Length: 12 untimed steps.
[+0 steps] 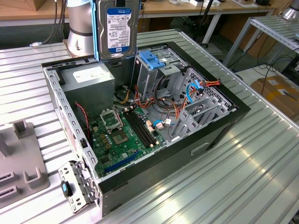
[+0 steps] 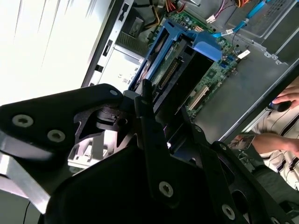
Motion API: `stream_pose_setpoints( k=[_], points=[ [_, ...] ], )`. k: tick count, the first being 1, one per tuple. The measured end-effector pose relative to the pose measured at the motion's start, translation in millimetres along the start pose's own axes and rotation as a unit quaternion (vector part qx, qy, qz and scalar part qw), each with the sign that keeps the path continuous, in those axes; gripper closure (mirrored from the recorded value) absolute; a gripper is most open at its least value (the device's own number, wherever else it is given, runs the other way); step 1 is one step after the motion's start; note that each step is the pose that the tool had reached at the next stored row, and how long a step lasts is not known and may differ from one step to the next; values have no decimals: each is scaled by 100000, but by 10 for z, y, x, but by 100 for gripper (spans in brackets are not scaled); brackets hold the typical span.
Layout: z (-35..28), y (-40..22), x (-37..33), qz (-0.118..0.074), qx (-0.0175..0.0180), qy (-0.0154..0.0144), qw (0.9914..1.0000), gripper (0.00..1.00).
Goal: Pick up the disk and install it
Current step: 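Pick up the disk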
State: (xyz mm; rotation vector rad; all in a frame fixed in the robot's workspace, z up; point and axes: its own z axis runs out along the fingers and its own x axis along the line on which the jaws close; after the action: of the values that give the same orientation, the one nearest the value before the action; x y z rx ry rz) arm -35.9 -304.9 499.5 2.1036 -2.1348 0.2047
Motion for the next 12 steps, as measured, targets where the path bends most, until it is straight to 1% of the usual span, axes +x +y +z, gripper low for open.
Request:
stream_pose_setpoints(
  k=[3, 7, 12],
  points=[
    [0, -50, -1, -1, 1, -1, 100000, 65],
    [-1, -97, -4, 0, -1, 0, 100000, 65],
    [-1, -172, -7, -3, 0, 11, 100000, 65]
  ],
)
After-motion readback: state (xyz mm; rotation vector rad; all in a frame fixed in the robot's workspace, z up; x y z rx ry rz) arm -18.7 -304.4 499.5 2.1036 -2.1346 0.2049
